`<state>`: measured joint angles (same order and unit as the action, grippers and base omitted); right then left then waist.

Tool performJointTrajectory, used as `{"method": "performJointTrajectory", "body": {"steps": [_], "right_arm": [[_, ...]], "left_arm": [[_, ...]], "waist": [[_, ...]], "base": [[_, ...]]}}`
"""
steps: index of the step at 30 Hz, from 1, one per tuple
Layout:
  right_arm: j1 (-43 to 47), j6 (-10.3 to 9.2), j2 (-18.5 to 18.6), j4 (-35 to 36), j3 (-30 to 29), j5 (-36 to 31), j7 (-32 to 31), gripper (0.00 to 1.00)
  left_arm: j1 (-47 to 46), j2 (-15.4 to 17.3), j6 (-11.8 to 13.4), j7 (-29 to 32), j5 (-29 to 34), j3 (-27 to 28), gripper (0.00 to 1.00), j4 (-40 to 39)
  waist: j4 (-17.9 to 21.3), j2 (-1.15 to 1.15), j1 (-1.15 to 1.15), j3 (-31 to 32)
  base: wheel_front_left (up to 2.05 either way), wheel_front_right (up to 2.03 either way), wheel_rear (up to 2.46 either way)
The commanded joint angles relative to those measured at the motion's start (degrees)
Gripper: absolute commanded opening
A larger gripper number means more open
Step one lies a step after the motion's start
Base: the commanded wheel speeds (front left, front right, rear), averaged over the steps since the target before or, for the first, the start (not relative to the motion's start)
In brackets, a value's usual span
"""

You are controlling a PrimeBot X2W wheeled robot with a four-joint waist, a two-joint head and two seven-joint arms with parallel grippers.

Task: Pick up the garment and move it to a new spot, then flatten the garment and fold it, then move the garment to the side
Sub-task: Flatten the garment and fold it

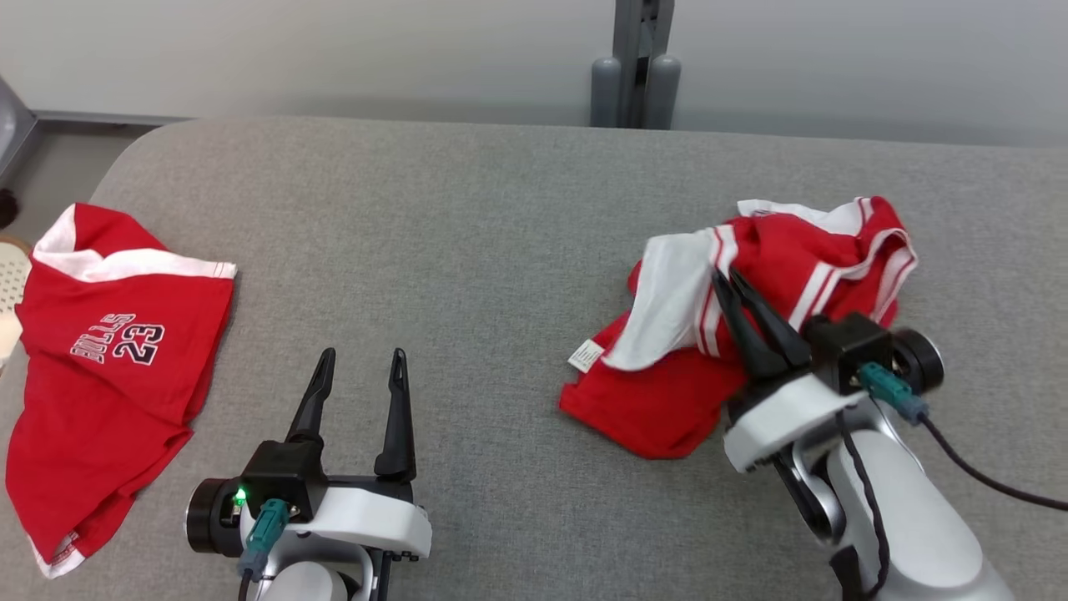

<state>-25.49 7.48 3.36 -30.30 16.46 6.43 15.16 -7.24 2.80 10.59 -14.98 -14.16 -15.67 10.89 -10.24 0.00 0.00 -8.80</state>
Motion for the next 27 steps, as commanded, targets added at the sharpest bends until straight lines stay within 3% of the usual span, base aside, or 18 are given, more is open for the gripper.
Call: {"method": "performJointTrajectory", "body": {"steps": [1,9,13,19,27], "right_arm": [[-1.9,0.03,0.1,2.7,1.4,1.4,0.1,0.0],[-13.3,0.03,0.2,5.4,11.4,6.6,0.1,0.0],[-19.5,0.02,0.3,6.3,11.9,8.8,0.1,0.0],[-21.4,0.02,3.9,6.2,10.3,9.0,0.1,0.0],[-9.7,0.02,16.9,2.0,12.6,10.1,0.1,0.0]], "left_arm": [[0.4,0.2,-0.1,-0.1,-0.2,0.3,1.0,0.0],[1.4,0.2,-0.2,-0.1,-1.4,-0.3,1.0,0.7],[2.3,0.2,0.4,-0.1,-2.3,-0.8,1.0,0.5],[2.7,0.2,0.8,-0.1,-2.7,-1.0,1.0,0.2],[2.0,0.2,1.2,-0.1,-2.6,-0.5,1.0,-0.8]], "waist": [[0.9,0.0,0.0,1.0],[2.3,0.0,0.0,3.7],[2.0,0.0,0.0,5.0],[2.0,0.0,0.0,5.6],[3.7,0.0,0.0,4.0]], "base": [[0.0,0.0,0.0],[0.0,0.0,0.0],[0.0,0.0,0.0],[0.0,0.0,0.0],[0.0,0.0,0.0]]}}
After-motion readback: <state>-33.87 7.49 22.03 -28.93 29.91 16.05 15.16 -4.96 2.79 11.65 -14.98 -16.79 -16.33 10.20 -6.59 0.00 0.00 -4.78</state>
